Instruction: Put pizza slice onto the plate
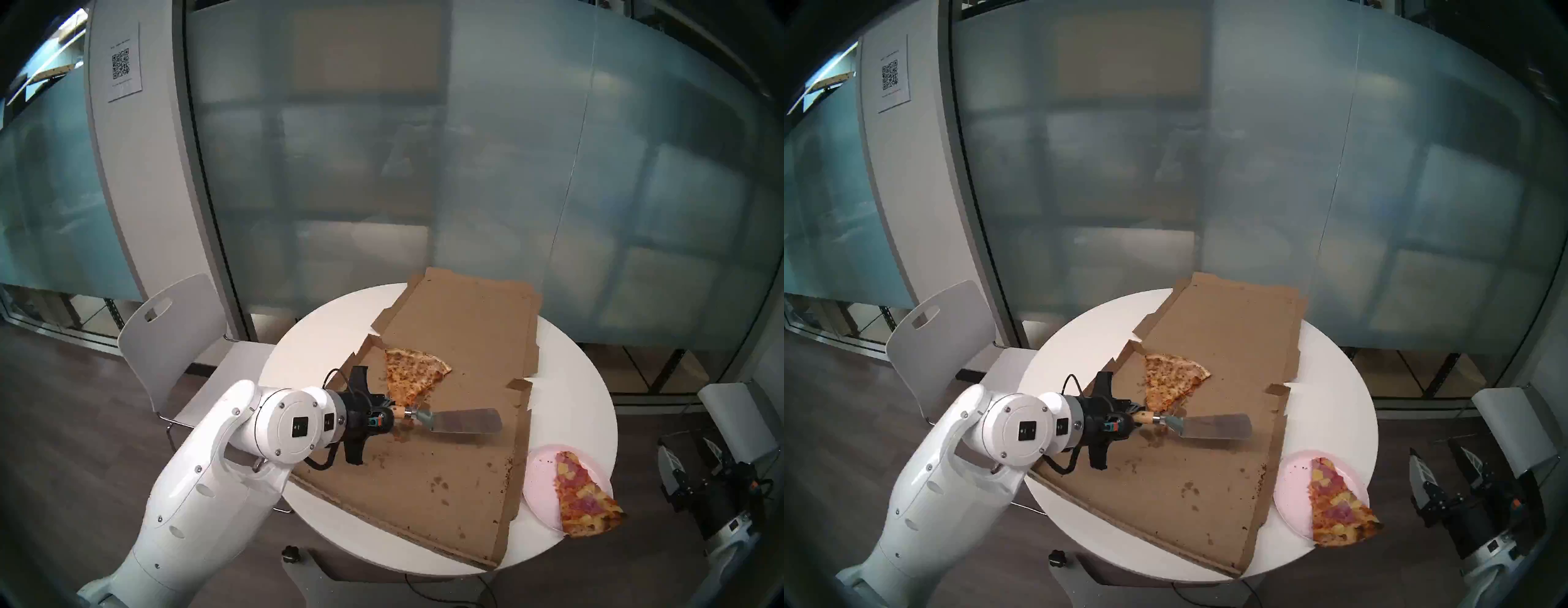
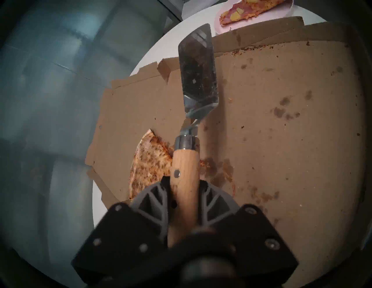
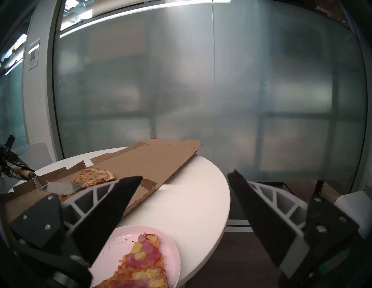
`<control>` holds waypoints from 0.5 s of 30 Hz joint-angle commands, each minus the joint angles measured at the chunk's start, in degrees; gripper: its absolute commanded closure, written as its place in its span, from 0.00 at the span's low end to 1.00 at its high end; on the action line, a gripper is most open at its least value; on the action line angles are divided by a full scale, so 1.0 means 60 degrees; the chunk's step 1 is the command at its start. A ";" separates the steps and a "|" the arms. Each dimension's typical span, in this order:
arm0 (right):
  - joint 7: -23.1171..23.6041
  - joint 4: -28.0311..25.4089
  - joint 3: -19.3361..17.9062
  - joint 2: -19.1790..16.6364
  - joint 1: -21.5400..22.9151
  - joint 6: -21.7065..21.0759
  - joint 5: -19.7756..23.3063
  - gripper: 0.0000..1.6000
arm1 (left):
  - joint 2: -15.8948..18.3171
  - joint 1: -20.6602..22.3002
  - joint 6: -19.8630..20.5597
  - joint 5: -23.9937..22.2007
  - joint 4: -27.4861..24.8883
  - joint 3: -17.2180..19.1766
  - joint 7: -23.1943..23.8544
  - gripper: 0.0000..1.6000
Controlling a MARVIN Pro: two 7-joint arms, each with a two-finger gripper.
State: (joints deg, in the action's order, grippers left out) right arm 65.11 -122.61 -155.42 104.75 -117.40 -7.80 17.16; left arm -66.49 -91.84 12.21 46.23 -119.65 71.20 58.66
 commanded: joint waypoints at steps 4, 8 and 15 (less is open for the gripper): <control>0.0050 -0.0318 0.0431 -0.0126 0.0087 -0.0106 -0.0068 0.00 | 0.0112 -0.0539 -0.0099 -0.0362 -0.0345 0.0577 -0.0330 1.00; 0.0033 -0.0374 0.0854 -0.0203 0.0159 -0.0065 -0.0268 0.00 | 0.0174 -0.0828 -0.0142 -0.0501 -0.0348 0.0845 -0.0480 1.00; -0.0023 -0.0596 0.1554 -0.0414 0.0400 -0.0272 -0.0628 0.00 | 0.0156 -0.1298 -0.0224 -0.0679 -0.0322 0.1157 -0.0806 1.00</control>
State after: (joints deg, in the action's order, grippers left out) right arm 65.19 -124.02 -149.43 103.72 -116.52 -8.88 14.30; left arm -65.12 -96.88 11.20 43.39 -120.27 76.29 56.04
